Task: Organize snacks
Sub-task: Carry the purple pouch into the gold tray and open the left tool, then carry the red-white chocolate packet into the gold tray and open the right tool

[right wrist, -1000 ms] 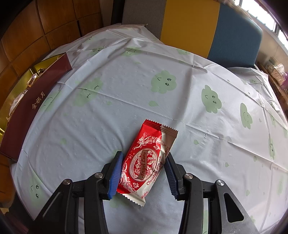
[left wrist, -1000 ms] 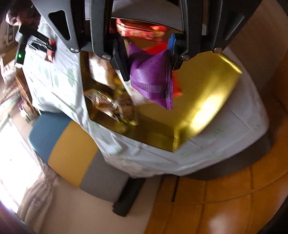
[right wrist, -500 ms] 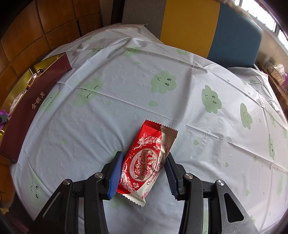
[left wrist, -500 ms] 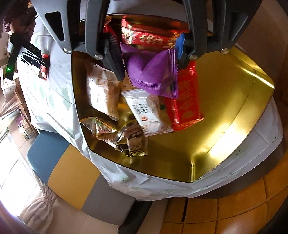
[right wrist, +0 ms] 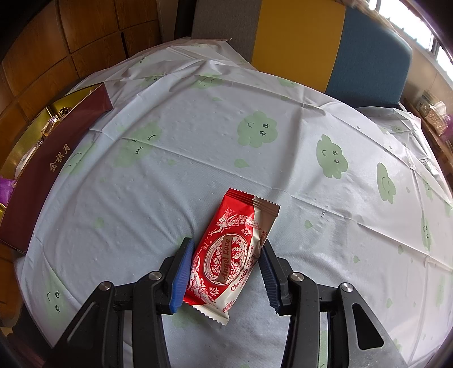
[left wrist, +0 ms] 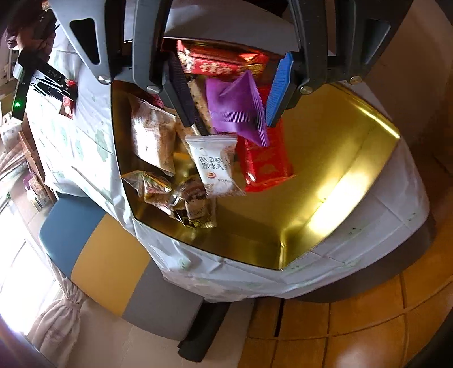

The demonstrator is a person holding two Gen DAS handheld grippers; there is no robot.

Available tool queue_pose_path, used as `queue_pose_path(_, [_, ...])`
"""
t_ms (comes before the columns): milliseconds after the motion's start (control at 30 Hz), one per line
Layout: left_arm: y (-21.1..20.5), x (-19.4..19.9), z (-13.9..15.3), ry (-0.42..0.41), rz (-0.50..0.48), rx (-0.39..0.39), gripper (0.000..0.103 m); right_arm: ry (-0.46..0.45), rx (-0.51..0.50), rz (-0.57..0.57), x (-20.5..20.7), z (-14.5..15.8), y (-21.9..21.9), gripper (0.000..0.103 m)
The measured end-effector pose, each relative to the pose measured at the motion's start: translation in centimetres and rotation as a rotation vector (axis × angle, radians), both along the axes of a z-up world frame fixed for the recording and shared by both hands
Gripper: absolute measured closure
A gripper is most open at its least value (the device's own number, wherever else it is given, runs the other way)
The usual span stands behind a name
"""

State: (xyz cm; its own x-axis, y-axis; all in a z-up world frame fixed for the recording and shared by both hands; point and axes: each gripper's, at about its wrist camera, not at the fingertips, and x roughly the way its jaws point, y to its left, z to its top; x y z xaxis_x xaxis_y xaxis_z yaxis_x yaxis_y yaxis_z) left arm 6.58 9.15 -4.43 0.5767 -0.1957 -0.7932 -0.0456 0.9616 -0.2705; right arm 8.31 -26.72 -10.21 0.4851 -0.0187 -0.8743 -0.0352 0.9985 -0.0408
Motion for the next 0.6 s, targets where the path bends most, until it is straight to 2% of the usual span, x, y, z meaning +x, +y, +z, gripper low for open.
queue_pose_path(200, [0.3, -1.2, 0.8, -0.062, 0.022, 0.048, 0.051, 0.01, 0.007, -0.012, 0.2, 0.0, -0.1, 0.056])
queue_pose_path(600, [-0.8, -1.9, 0.4, -0.083, 0.0, 0.125, 0.051, 0.04, 0.019, -0.094, 0.1, 0.2, -0.1, 0.055])
